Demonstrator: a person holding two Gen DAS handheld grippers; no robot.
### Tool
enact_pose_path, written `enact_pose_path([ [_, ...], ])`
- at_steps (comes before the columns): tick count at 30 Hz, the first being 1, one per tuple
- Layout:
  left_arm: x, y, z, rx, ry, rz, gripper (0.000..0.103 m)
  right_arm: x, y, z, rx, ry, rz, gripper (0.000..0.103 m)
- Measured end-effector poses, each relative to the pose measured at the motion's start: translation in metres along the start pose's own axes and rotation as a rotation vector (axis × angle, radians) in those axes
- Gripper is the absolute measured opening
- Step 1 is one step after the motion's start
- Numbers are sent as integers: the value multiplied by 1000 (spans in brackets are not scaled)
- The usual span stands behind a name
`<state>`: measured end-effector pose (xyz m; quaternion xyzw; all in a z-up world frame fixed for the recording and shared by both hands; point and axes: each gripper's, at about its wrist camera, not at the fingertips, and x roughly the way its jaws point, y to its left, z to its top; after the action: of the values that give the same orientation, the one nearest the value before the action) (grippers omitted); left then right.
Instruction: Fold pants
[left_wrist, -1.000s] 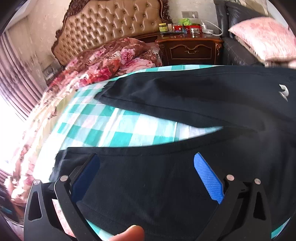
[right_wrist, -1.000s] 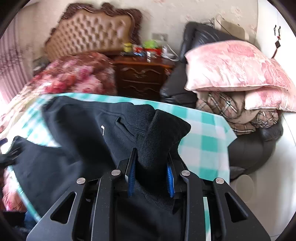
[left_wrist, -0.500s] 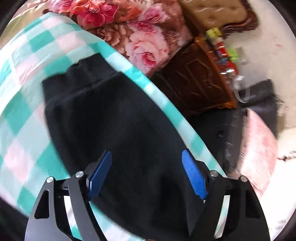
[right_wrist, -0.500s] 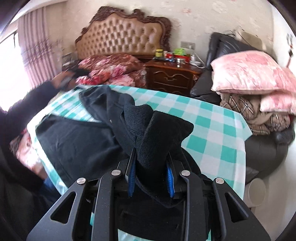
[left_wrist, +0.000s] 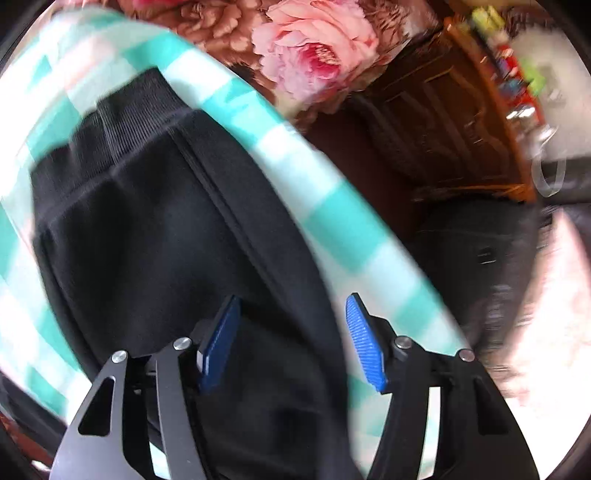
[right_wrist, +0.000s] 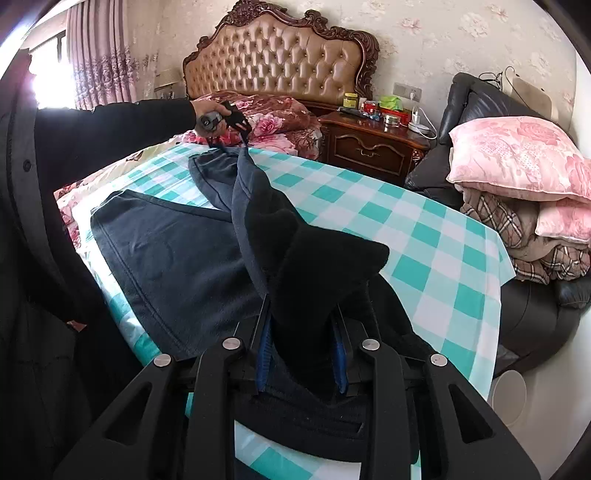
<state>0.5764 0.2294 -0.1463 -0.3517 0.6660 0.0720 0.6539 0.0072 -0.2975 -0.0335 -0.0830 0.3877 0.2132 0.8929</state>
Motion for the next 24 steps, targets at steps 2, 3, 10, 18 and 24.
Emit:
enact_pose_path([
  [2,-4,-2,-6,12,-8,11,63,-2,0,-3,2,-3,1,27],
  [3,1,-2,-10,22,9,30,61,-4,1,-4,-2,-3,4,25],
  [10,-15,7,-42,141,-30,11,8,-11,-2,-17,39,-16,-32,22],
  [18,-149,144,-140,96,-205,-266,7,-17,-70,-46,423,-117,-24,22],
  [24,-167,284,-281,54,-270,-325,7,5,-101,-89,783,0,21,24],
])
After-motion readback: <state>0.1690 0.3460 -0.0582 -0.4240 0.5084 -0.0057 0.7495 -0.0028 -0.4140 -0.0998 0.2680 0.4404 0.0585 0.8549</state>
